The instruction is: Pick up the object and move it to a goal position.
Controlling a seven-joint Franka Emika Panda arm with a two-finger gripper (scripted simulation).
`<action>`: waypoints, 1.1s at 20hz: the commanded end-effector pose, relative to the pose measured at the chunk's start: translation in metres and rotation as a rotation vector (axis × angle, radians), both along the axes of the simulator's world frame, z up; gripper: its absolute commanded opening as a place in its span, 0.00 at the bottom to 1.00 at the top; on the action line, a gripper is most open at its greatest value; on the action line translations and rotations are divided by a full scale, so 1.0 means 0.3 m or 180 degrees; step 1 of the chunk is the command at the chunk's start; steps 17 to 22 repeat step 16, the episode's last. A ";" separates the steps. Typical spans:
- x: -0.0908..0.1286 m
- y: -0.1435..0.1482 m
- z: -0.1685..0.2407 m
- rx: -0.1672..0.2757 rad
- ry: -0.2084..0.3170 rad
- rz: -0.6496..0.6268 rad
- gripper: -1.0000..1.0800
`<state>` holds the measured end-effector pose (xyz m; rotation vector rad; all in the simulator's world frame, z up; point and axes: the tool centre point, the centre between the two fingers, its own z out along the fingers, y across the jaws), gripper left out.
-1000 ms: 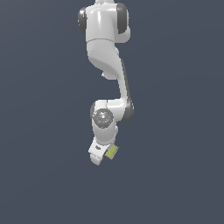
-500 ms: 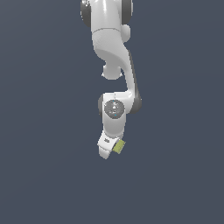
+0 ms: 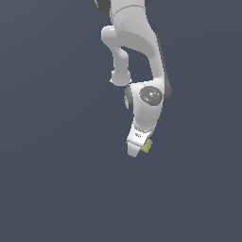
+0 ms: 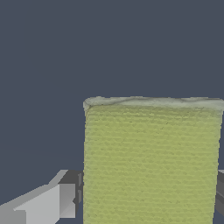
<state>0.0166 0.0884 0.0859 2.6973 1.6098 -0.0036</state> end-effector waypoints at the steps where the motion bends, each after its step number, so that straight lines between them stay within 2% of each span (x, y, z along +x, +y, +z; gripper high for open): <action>1: -0.033 0.065 0.044 -0.0001 -0.0005 -0.0002 0.00; 6: -0.084 0.173 0.113 -0.0001 -0.0005 -0.0002 0.00; 10: -0.106 0.222 0.145 0.0001 -0.0006 -0.0002 0.00; 22: -0.104 0.233 0.151 0.0004 -0.0006 -0.0003 0.00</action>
